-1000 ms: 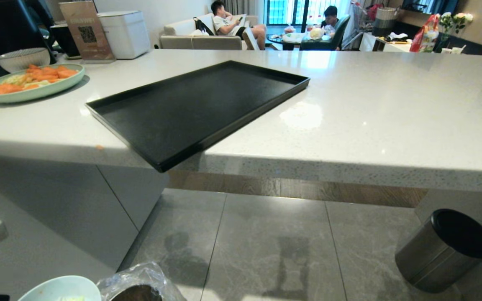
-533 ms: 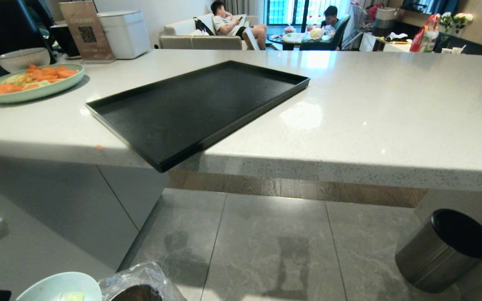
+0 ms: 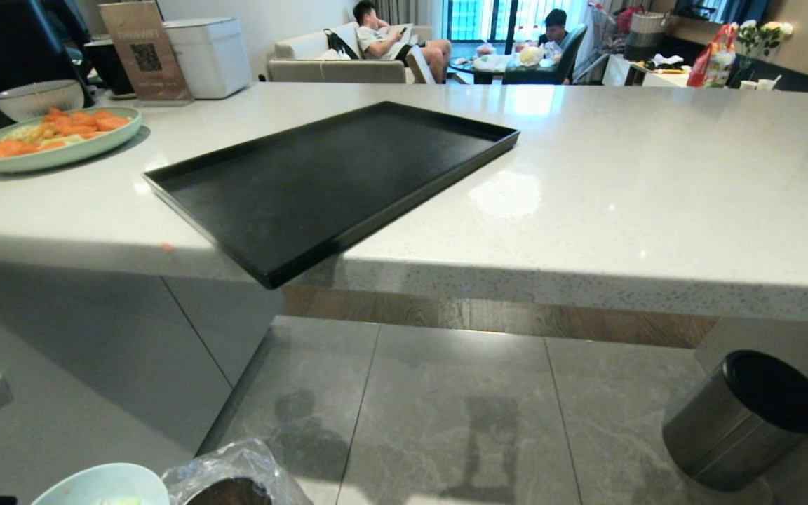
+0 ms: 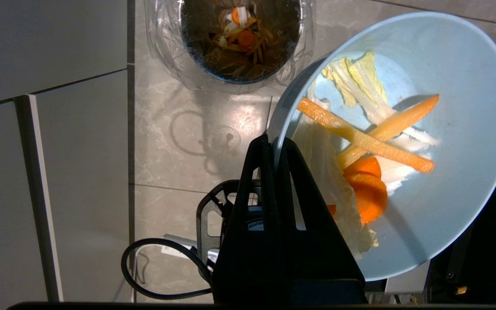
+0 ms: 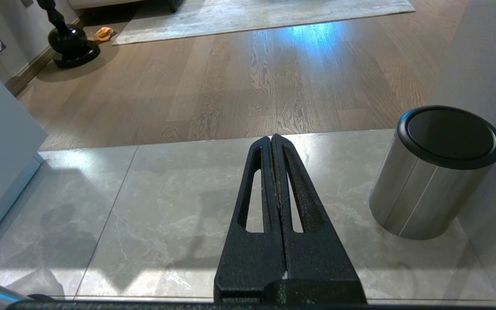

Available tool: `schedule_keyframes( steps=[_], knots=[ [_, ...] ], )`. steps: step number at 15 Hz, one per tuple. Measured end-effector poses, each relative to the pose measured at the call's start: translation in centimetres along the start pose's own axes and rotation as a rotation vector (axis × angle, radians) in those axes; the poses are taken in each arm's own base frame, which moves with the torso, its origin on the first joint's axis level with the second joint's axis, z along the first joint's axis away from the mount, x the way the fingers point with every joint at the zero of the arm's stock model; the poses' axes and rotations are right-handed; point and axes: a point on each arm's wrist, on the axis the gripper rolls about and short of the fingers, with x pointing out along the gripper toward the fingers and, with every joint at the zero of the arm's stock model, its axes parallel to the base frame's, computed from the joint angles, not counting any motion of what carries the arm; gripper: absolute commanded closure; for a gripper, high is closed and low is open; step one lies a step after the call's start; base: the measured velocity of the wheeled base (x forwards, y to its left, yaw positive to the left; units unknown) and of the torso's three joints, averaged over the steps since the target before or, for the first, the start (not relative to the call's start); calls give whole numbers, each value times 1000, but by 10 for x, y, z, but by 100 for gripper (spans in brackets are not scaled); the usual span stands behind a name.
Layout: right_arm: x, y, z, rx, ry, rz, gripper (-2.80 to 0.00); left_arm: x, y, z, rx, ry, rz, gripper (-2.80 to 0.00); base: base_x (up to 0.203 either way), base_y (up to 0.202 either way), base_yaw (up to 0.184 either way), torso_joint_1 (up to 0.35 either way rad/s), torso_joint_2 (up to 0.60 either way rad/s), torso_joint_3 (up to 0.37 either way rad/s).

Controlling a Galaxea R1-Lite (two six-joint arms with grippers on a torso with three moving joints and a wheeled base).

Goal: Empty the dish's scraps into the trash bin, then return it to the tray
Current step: Move the bowl over the trash can

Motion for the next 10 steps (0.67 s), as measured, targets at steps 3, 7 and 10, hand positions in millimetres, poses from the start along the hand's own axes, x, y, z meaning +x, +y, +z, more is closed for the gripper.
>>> schedule_keyframes(
  steps=[3, 7, 10],
  knots=[
    [0, 0, 0, 0, 0, 0, 0, 0, 1, 0, -4, -3, 2, 0, -91, 0, -1, 7, 3, 1],
    [0, 0, 0, 0, 0, 0, 0, 0, 2, -1, -21, -2, 11, 0, -197, 0, 0, 3, 3, 4],
    [0, 0, 0, 0, 1, 0, 0, -1, 2, -1, -25, -4, 17, 0, -198, 0, -1, 4, 3, 1]
  ],
)
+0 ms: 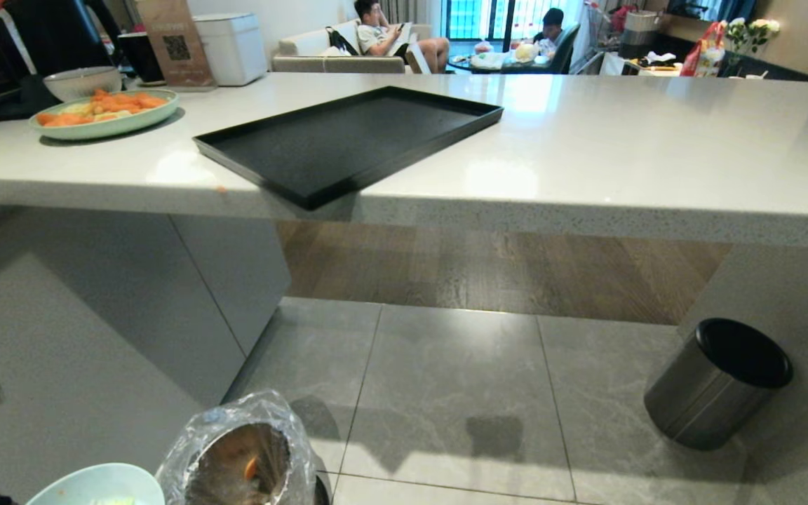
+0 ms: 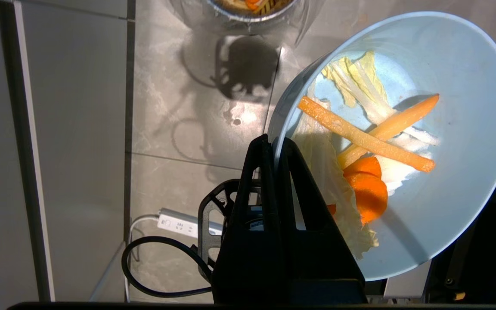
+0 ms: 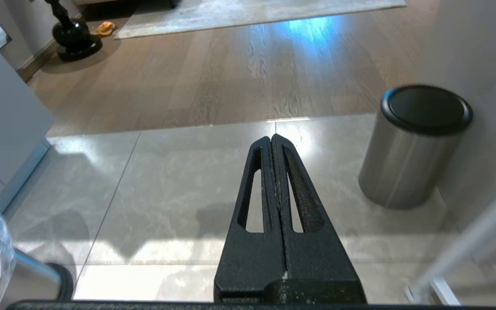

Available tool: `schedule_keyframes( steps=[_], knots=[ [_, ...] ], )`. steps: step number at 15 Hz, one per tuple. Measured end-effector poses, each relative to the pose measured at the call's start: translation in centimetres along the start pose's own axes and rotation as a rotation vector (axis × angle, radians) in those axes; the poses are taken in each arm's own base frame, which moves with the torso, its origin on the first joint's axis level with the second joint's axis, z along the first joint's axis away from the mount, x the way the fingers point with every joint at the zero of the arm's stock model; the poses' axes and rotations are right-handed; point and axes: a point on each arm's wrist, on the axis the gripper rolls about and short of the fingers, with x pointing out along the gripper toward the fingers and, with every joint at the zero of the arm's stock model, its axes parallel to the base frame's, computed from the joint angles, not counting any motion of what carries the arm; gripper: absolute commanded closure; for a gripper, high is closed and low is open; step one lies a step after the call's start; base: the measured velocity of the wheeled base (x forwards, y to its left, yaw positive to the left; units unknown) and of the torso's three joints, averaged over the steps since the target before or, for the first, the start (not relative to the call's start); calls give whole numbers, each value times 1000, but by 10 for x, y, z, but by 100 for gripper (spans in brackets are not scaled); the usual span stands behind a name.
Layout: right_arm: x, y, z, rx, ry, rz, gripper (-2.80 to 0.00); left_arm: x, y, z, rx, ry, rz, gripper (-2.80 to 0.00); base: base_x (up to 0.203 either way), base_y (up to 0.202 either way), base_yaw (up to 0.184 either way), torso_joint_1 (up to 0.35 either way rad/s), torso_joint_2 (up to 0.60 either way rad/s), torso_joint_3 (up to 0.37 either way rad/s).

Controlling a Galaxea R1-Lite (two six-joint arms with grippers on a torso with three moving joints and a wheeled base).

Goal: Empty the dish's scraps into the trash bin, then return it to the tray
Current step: Move the bowl over the trash can

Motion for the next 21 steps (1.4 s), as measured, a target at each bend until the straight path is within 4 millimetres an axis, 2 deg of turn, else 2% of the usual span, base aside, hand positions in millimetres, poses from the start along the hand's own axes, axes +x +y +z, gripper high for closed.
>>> schedule_keyframes(
  steps=[3, 21],
  knots=[
    [0, 0, 0, 0, -1, 0, 0, -2, 0, 0, -1, -8, -1, 0, -129, 0, -1, 0, 4, 6],
    [0, 0, 0, 0, -1, 1, 0, -3, -2, -4, 16, -21, 3, 0, 0, 0, 0, 0, 0, 0]
  ],
)
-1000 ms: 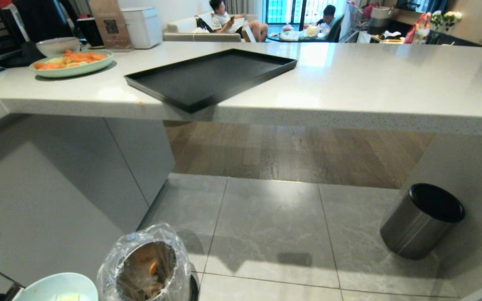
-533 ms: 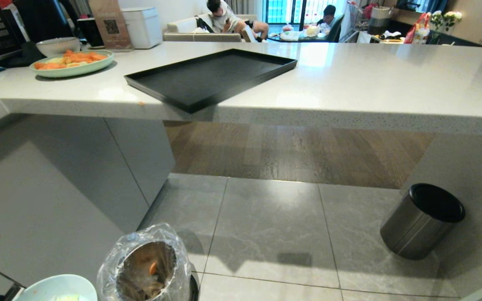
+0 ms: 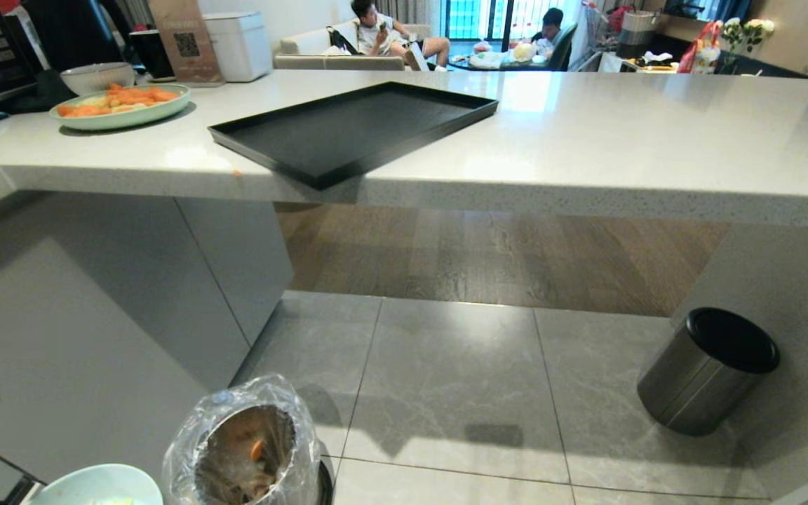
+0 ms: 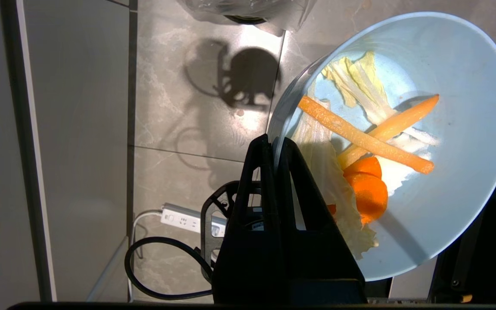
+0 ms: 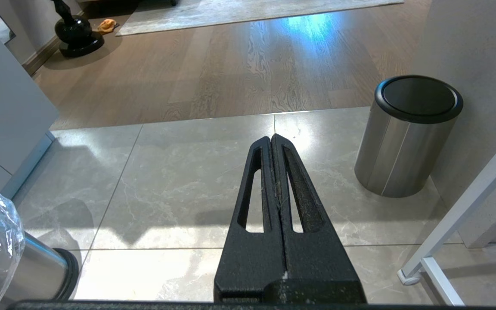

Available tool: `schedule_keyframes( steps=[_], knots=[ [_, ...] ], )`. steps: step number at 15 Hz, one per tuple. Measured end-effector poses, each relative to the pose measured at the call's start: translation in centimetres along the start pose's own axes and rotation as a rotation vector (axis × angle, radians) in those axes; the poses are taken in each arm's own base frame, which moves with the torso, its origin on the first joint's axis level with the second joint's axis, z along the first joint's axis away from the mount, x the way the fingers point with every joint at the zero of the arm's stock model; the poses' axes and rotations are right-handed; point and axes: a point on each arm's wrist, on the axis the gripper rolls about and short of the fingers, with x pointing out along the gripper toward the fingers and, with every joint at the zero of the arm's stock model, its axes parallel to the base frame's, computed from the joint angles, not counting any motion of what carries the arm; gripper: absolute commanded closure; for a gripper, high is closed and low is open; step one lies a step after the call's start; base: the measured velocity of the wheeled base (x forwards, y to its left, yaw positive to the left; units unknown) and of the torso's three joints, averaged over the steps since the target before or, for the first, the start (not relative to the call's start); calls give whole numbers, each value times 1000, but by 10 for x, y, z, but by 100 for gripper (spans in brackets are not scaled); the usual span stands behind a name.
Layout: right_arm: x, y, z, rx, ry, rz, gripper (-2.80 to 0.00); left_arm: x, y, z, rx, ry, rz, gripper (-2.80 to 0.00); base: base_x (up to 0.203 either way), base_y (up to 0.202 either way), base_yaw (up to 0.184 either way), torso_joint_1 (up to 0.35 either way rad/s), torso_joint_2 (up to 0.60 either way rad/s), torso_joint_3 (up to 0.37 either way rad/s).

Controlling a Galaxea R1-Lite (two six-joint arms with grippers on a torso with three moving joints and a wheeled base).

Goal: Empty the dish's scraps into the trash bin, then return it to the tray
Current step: Move the bowl over the trash can

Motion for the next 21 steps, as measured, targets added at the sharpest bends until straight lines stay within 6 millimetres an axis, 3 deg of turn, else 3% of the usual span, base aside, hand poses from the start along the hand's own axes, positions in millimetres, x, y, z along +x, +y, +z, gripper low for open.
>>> schedule_keyframes(
  steps=[21],
  knots=[
    [0, 0, 0, 0, -1, 0, 0, 0, -1, -3, 6, -3, -1, 0, 0, -1, 3, 0, 0, 0]
  ],
)
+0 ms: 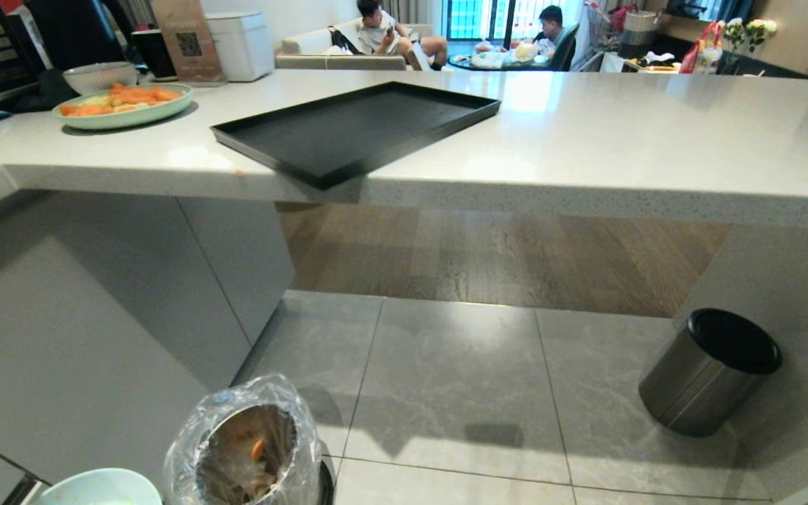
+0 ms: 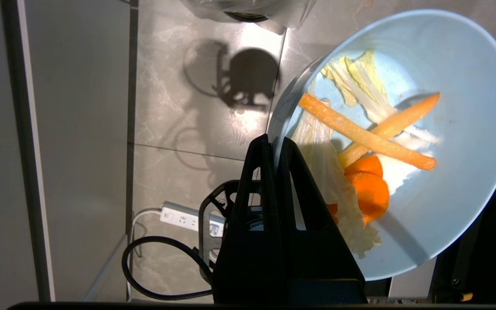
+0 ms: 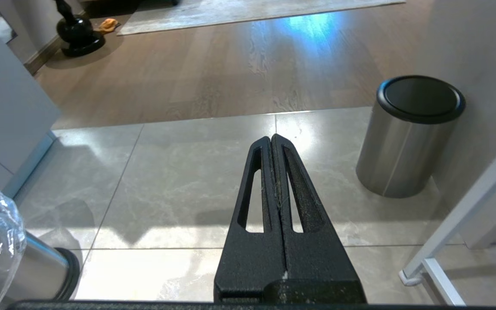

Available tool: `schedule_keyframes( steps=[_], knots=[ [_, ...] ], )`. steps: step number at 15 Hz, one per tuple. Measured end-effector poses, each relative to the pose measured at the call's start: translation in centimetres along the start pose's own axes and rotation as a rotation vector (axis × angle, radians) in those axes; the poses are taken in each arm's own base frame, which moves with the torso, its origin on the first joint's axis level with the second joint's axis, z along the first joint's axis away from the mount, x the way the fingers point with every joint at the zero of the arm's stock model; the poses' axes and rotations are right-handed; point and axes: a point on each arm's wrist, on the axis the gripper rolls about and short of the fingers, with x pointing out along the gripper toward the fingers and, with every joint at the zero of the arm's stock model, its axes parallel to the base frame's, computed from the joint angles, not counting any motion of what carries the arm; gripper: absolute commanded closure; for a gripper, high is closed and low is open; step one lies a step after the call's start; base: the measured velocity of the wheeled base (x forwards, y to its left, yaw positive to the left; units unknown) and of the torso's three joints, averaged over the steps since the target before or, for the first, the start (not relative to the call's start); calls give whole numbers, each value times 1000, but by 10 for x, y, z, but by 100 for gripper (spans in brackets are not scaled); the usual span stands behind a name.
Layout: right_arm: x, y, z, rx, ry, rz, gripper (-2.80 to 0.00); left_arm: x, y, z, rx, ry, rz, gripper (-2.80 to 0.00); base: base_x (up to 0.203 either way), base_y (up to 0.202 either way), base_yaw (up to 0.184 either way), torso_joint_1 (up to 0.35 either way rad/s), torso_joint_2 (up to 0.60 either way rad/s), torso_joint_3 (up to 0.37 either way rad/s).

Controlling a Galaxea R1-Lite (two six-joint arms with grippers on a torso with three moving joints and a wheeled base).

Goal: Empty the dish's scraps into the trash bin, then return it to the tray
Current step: Move the bowl over the trash can

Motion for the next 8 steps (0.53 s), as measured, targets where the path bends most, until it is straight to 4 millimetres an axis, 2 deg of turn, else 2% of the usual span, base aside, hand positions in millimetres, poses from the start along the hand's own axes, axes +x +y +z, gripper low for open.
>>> schedule_keyframes(
  steps=[8],
  knots=[
    [0, 0, 0, 0, 1, 0, 0, 1, 0, -1, 2, 5, -8, 0, 1, -8, 164, 2, 3, 3]
  ],
)
